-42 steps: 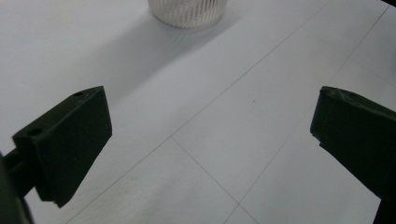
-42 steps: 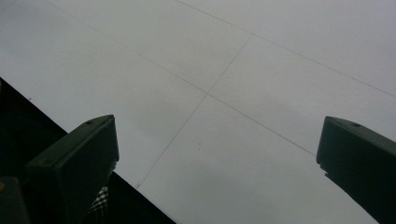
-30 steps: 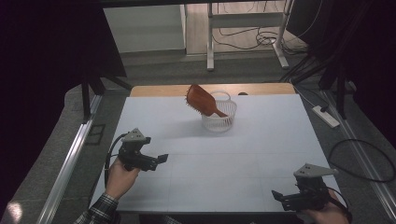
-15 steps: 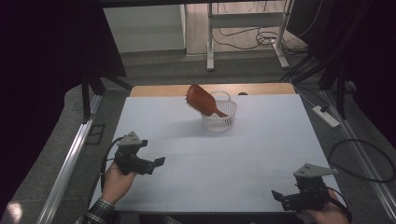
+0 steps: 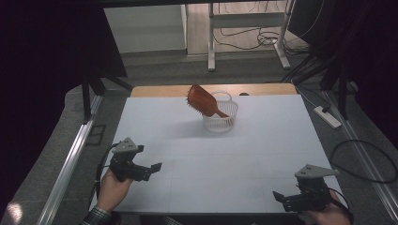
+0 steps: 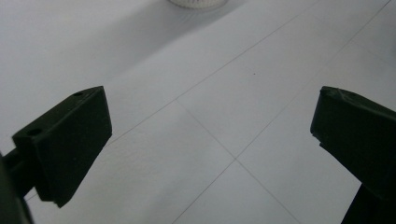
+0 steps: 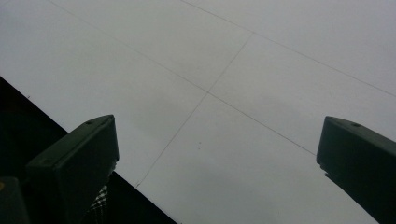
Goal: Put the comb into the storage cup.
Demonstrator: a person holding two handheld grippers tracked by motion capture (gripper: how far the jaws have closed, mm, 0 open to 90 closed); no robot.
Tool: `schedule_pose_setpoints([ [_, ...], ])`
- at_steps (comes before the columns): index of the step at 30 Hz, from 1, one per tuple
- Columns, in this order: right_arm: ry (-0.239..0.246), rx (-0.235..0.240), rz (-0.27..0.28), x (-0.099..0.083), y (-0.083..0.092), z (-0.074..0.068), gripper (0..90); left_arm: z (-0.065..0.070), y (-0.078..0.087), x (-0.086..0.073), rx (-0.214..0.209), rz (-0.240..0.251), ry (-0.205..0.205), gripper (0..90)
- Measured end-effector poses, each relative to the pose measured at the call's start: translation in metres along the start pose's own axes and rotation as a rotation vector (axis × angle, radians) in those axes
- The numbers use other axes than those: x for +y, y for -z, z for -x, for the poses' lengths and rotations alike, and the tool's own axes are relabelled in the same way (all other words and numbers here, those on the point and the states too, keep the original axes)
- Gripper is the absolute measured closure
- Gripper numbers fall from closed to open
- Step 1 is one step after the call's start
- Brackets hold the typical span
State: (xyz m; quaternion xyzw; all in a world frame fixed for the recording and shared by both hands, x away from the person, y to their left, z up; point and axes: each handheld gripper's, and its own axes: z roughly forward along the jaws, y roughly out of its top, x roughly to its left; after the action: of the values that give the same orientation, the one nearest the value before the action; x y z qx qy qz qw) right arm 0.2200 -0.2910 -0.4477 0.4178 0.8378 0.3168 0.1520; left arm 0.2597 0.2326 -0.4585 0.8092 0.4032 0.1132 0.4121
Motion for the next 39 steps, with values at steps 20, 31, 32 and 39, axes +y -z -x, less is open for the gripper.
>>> schedule_pose_setpoints([
  [20,0.001,-0.006,-0.003,0.000,0.000,0.000,0.0,0.000,0.023,-0.024,0.024,0.019,0.045,0.0],
  [31,-0.002,-0.010,-0.003,0.000,0.000,0.000,0.0,0.002,0.033,-0.035,0.045,0.022,0.051,0.0],
  [32,-0.002,-0.011,-0.002,0.000,0.000,0.000,0.0,0.002,0.034,-0.035,0.047,0.021,0.051,0.0],
  [39,-0.002,-0.012,-0.003,0.000,0.000,0.000,0.0,0.004,0.038,-0.040,0.061,0.019,0.046,0.0],
])
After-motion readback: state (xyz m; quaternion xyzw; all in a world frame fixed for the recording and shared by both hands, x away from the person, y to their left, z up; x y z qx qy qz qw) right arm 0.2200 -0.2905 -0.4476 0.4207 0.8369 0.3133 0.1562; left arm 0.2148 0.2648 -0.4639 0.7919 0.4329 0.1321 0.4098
